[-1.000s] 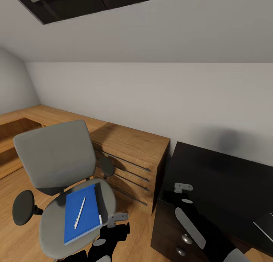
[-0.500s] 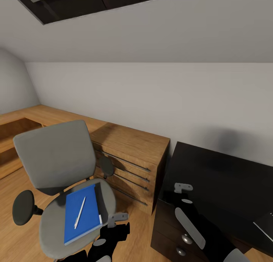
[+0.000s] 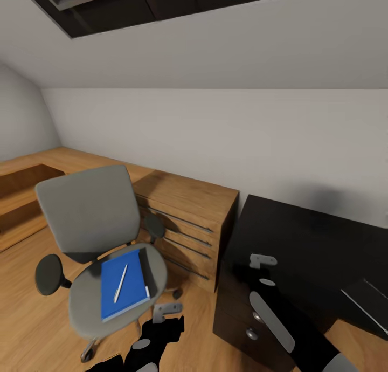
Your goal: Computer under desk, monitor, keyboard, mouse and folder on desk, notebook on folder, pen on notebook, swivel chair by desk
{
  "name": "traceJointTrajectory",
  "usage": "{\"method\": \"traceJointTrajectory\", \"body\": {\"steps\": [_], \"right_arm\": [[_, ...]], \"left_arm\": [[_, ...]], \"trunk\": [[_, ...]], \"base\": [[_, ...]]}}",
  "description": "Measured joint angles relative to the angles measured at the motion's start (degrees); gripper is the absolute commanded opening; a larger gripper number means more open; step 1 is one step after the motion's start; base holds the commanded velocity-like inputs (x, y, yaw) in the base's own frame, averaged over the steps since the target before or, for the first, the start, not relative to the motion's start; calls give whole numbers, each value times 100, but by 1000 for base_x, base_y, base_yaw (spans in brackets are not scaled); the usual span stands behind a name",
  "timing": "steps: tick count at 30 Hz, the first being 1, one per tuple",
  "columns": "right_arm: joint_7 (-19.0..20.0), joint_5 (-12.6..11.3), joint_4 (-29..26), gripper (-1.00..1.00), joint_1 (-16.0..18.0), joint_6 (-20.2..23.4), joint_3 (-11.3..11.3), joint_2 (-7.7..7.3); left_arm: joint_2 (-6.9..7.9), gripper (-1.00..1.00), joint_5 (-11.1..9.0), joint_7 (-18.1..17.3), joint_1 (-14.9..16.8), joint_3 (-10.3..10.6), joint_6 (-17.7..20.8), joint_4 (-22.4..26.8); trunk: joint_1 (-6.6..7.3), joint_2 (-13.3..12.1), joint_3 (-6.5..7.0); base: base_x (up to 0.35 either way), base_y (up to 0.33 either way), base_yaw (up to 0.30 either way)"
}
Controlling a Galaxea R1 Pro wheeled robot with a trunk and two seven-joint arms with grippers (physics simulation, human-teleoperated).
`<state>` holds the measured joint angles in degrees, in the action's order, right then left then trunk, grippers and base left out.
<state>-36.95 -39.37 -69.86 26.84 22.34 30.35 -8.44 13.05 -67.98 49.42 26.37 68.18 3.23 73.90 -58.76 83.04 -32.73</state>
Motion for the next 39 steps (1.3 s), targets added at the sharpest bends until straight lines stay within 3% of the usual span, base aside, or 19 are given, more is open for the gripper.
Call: {"method": "traceJointTrajectory", "body": {"steps": [16,19,20,22,27,31,33,37,39], "right_arm": [[-104,-34,-576,-100,-77,-27,-29,-60],[-115,-114,-629,-100,-116,-182,-54,-213],[-116,-325,-635,-100,-125,-286,-73,-352],[-112,-421,-636,-100,-126,-304,-104,-380],[-117,-456,-636,-100,-127,-309,-215,-393],[-119,-463,-626,-100,-125,-317,-342,-392],[-119,-464,-629,-100,-125,-314,-349,-394],[-118,-463,-626,-100,-125,-313,-352,-430],[-111,-463,-614,-100,-125,-351,-352,-494]], "left_arm": [[1,100,-1,-7,1,1,0,135],[-32,100,-38,-7,1,2,6,117],[-131,100,-55,-27,1,-2,9,-59],[-196,100,-55,-44,2,-5,9,-230],[-339,100,-60,-53,2,-20,7,-684],[-420,100,-84,-84,-7,-10,-20,-1756],[-426,100,-95,-92,-8,20,-22,-1926],[-519,100,-106,-356,-10,456,-26,-2542],[-688,100,-131,-815,-10,615,-25,-3229]], "trunk": [[47,-78,36],[113,-199,94],[135,-239,116],[179,-319,159],[288,-520,262],[376,-681,335],[420,-761,371],[508,-921,443],[552,-1002,479]], "base": [[-77,0,0],[0,0,-133],[0,0,-260],[0,0,-265],[0,0,-272],[0,0,-49],[0,0,-7],[0,0,-1],[0,0,-40]]}}
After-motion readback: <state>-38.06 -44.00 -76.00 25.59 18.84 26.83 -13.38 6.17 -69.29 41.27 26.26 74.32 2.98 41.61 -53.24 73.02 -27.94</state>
